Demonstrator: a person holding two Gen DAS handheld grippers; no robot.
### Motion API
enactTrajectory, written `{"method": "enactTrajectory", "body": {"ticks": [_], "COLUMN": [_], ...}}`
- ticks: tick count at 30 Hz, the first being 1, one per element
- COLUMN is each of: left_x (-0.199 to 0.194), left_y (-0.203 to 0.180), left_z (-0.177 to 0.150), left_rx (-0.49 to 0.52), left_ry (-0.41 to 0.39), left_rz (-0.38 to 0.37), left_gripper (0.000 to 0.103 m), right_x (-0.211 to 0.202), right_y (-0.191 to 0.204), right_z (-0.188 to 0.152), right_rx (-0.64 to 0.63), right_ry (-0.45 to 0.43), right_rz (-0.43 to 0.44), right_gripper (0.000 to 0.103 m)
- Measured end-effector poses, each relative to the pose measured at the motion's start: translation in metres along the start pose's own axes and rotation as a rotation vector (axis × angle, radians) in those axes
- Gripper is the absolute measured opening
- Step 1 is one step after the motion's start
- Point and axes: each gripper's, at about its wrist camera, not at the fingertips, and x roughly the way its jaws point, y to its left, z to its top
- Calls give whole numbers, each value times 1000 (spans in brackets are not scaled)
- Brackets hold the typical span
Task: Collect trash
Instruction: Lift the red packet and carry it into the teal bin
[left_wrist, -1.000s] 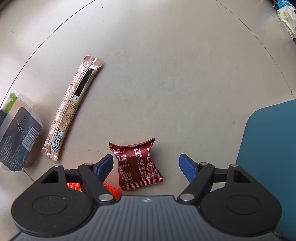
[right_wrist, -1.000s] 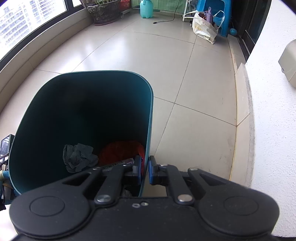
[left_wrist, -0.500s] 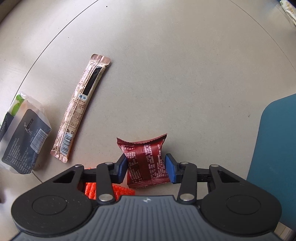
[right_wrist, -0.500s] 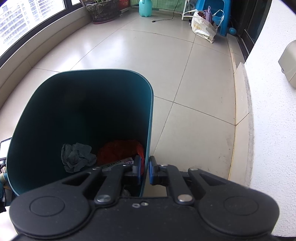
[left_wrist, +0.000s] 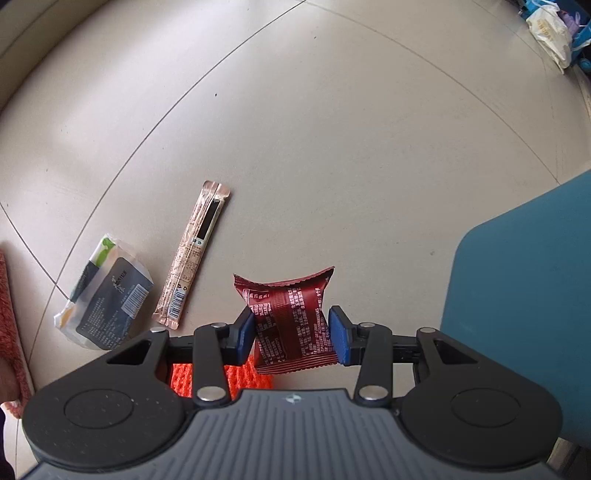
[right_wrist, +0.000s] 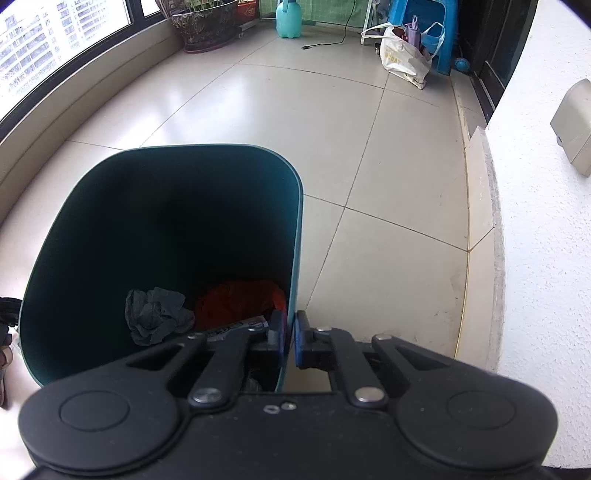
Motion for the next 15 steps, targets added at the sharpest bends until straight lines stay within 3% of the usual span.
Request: {"method": "enactTrajectory", "body": {"ticks": [3, 15], "left_x": [-35, -166], "left_y": [-15, -103], "left_z": [-3, -18], "left_rx": [48, 276], "left_ry": [-21, -169], "left_rz": [10, -75], "left_gripper": [41, 41], "right_x": [-5, -9], "right_y": [-2, -13], "right_z": [-1, -2], "right_rx": [8, 79], "right_ry": [-10, -22], "right_rz": [9, 51], "right_gripper": [4, 4]}}
